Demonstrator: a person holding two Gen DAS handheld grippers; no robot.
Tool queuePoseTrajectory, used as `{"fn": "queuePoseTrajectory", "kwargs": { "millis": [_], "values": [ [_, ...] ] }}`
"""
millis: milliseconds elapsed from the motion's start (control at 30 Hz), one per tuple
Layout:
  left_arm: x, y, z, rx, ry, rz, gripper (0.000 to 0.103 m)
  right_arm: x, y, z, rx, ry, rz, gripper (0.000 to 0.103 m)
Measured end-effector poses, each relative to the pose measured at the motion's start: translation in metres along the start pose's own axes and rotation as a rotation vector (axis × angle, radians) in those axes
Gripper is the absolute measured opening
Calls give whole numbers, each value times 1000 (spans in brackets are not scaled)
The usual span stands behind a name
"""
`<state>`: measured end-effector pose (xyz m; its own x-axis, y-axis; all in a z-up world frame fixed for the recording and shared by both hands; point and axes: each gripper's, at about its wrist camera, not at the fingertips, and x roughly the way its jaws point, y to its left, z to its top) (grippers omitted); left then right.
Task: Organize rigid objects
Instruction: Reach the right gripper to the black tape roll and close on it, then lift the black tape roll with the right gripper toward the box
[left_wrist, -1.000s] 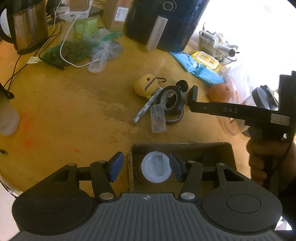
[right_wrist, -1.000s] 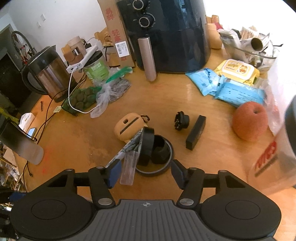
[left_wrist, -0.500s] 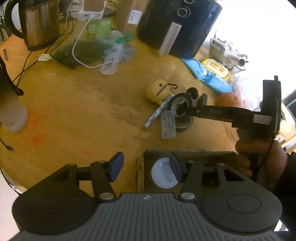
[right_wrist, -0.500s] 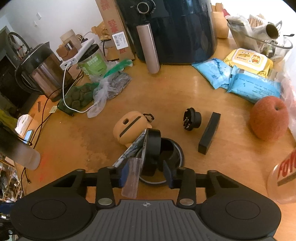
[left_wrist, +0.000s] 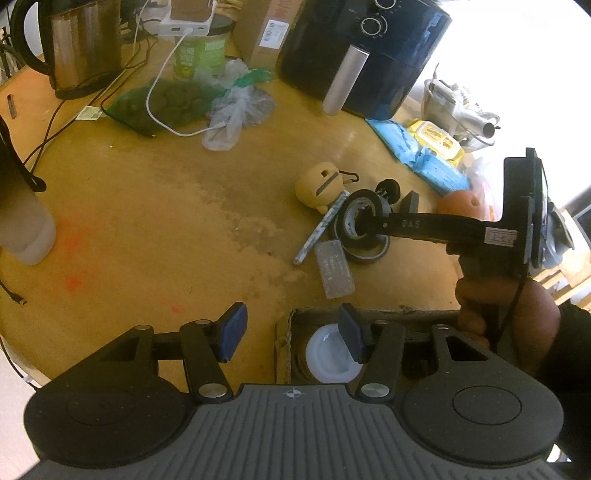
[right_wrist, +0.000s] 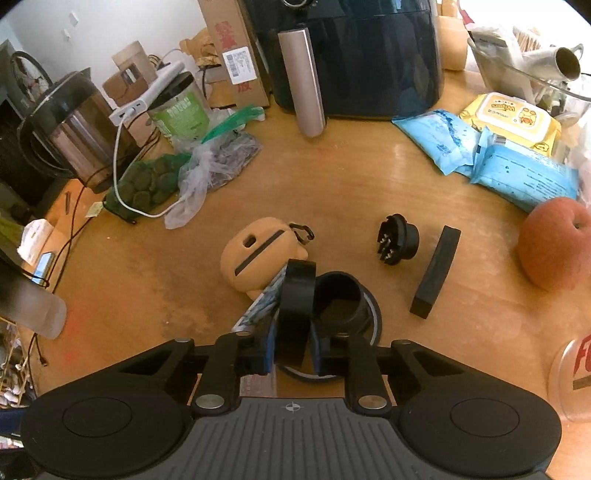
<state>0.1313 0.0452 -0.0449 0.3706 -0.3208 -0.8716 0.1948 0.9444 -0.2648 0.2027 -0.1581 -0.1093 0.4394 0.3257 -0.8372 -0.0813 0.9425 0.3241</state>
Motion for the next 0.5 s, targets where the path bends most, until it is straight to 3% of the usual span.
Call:
{"fn": "queuePoseTrajectory", "kwargs": {
  "millis": [500],
  "values": [
    [0, -8, 2, 45, -4, -7, 54, -35, 2, 1, -31, -81, -21, 19]
  ]
}}
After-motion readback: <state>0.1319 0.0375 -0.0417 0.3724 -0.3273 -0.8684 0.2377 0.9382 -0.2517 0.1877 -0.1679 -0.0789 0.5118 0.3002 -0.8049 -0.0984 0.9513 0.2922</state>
